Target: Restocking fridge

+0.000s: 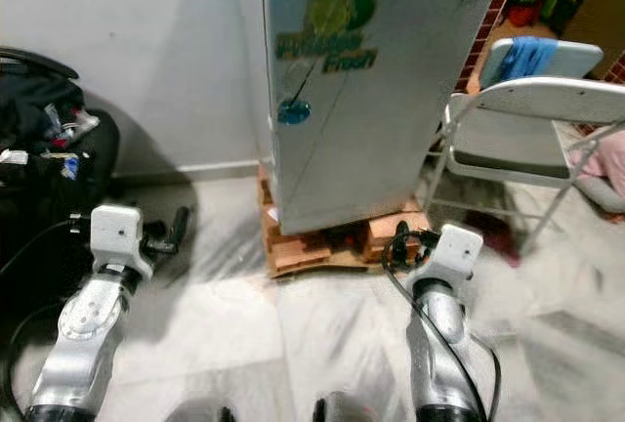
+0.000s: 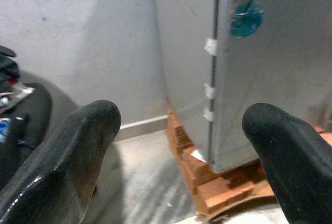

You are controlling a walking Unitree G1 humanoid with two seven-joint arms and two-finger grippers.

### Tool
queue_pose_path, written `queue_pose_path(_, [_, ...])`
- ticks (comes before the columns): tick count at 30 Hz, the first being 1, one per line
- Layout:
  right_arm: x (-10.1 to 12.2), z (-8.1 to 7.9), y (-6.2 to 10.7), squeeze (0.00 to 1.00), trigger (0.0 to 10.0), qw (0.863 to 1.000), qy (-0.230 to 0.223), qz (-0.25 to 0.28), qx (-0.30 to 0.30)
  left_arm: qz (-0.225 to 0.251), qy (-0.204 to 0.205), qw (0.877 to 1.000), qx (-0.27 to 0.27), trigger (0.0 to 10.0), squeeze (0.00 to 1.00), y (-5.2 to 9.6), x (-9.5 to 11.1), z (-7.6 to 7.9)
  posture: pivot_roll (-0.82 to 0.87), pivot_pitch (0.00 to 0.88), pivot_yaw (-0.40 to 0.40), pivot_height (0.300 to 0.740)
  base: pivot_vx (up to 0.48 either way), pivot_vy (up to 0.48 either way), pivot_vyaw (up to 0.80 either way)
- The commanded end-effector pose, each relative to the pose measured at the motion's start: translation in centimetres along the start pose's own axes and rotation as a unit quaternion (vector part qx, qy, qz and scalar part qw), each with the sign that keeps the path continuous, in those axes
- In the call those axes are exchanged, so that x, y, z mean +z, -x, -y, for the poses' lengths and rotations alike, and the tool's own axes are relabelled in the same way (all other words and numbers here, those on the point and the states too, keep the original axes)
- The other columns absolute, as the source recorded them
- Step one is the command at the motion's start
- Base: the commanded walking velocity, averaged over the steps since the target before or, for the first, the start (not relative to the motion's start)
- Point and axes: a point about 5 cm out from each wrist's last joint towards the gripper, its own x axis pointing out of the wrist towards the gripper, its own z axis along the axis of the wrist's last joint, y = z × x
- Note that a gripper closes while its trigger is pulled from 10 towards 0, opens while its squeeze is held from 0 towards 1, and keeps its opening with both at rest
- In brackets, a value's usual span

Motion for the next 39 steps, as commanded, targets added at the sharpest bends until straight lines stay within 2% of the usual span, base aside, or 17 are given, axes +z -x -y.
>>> queue_pose_path(1, [0.34, -0.46, -0.16, 0.0, 10.0, 1.0, -0.006, 0.006, 0.006, 0.006, -0.004, 1.0, 0.002, 10.0, 0.0, 0.14, 0.32, -0.75, 0.07, 0.066, -0.016, 0.74, 0.0, 0.42, 0.0])
queue_pose_path(15, [0.5, -0.52, -0.3, 0.0, 10.0, 1.0, -0.003, 0.006, 0.009, 0.017, -0.005, 1.0, -0.02, 10.0, 0.0, 0.3, 0.66, -0.22, 0.07, 0.064, -0.022, 0.74, 0.333, 0.34, -0.54])
queue_pose_path(19, [0.43, -0.5, -0.25, 0.0, 10.0, 1.0, -0.002, 0.005, 0.009, 0.008, 0.008, 1.0, -0.013, 10.0, 0.0, 0.45, 0.38, -0.26, 0.07, 0.065, -0.023, 0.74, 0.394, 0.274, -0.8])
queue_pose_path(32, [0.24, -0.43, -0.15, 0.0, 10.0, 1.0, -0.001, 0.001, 0.01, -0.002, 0.001, 1.0, 0.003, 10.0, 0.0, 0.9, -0.07, -0.41, 0.08, 0.066, -0.026, 0.74, 0.383, 0.288, -0.8])
queue_pose_path(39, [0.27, -0.32, -0.18, 0.0, 10.0, 1.0, -0.001, 0.001, 0.01, -0.004, 0.004, 1.0, 0.01, 10.0, 0.0, 1.02, -0.14, -0.39, 0.08, 0.069, -0.033, 0.74, 0.173, 0.377, -0.78])
